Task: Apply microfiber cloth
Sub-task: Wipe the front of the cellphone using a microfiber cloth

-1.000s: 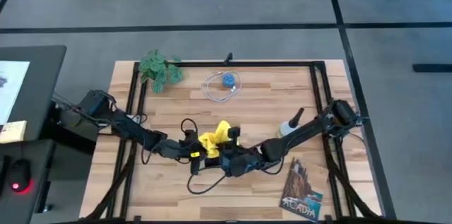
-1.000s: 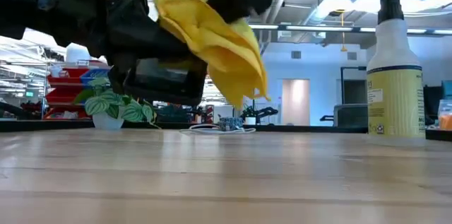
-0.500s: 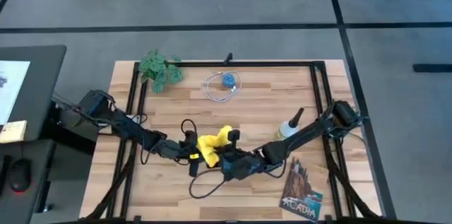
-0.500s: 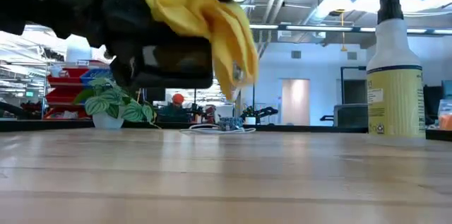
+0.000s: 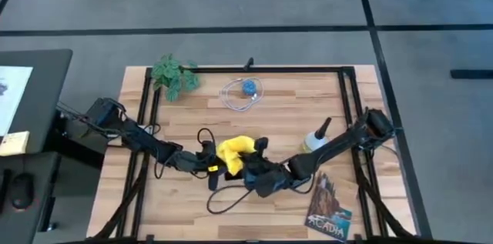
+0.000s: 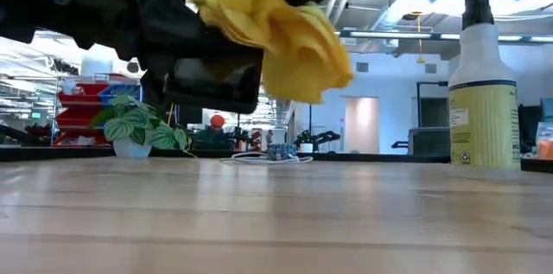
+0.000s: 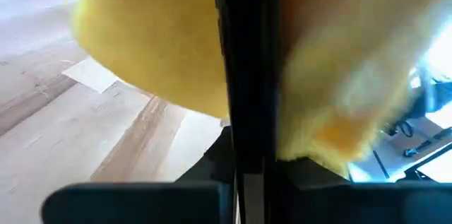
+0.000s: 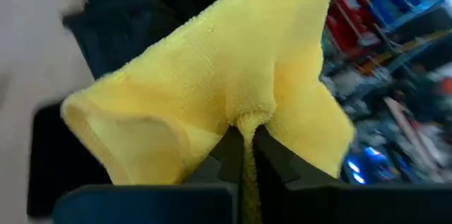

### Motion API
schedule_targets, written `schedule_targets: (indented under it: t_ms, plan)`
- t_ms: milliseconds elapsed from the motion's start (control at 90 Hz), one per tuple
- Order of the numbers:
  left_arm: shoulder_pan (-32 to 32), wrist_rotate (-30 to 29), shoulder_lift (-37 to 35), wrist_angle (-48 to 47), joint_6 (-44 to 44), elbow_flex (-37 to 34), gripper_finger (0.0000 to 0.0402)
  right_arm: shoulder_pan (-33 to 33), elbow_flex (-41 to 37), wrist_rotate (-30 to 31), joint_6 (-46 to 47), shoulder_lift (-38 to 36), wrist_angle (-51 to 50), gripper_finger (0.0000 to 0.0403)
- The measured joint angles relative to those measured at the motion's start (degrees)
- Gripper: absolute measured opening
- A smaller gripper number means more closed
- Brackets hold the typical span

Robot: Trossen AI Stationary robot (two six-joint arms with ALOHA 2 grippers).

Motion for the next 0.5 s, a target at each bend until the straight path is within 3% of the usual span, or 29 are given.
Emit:
schedule_targets:
  t_ms: [122,267,378,500]
  plan:
    - [-0.11,1.09,-0.07,0.86,0.59,0.01,0.0015,1.27,-0.08,4.32,4.33,-1.91,-5.92,0.0000]
    - [0.36,0.32,-0.07,0.26,0.37,0.01,0.0015,3.16,-0.08,4.57,5.07,-5.18,-6.71,0.0000]
    - [1.11,-0.66,-0.07,0.09,-0.30,0.01,0.0015,4.96,-0.06,0.17,5.12,-7.22,-5.34,0.0000]
    - [2.10,-0.96,-0.06,0.33,-0.36,0.00,0.0015,6.16,-0.06,-9.77,5.55,-7.38,-1.44,0.0000]
